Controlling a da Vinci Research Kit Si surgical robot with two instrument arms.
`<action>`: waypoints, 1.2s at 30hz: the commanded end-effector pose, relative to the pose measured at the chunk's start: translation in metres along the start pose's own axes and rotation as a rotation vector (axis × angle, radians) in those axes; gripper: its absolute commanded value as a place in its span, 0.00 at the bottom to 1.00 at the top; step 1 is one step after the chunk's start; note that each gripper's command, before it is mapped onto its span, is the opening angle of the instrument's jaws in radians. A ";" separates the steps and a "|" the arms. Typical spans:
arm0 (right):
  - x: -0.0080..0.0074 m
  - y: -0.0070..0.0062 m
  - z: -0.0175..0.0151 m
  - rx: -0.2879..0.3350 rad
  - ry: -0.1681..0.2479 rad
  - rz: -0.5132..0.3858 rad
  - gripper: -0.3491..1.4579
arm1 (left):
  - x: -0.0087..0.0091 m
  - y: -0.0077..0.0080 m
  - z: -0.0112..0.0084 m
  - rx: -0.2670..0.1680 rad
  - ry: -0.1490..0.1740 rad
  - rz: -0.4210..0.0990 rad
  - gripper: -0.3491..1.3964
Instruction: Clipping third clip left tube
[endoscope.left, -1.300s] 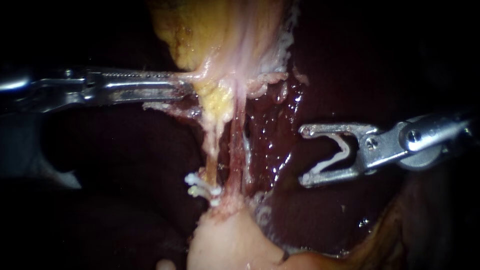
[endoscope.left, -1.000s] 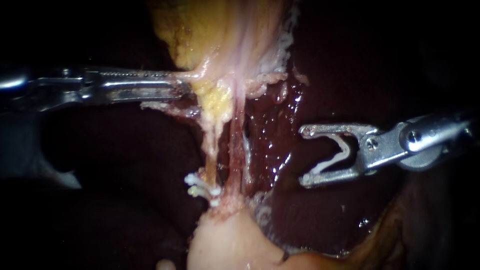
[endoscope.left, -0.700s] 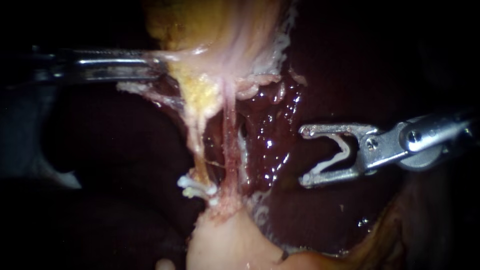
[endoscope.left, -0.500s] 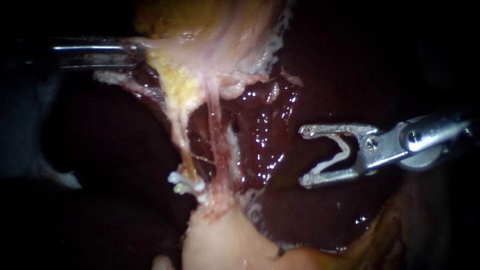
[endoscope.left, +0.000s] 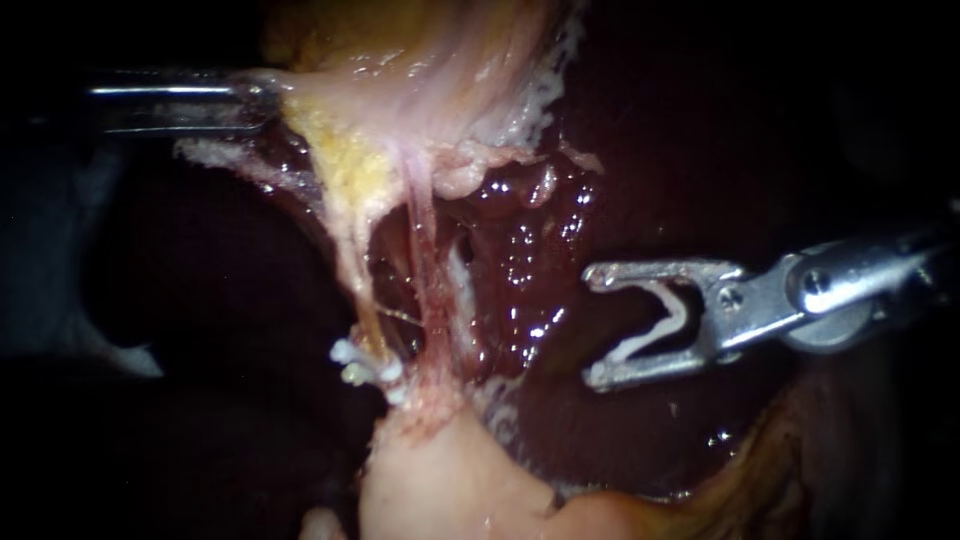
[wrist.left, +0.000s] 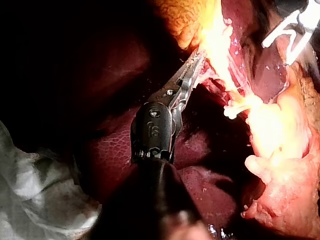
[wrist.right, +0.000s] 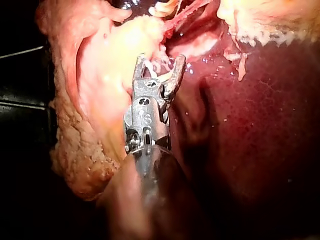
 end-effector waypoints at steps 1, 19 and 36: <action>0.0003 -0.0002 0.0005 0.002 0.006 0.012 0.47 | -0.0001 0.0000 0.0001 -0.001 -0.001 0.001 0.00; 0.0039 0.0008 0.0081 0.042 0.110 0.193 0.47 | -0.0001 0.0006 0.0006 -0.005 -0.001 0.000 0.00; 0.0014 0.0043 0.0112 0.068 0.162 0.233 0.47 | -0.0001 0.0006 0.0006 -0.005 -0.001 0.000 0.00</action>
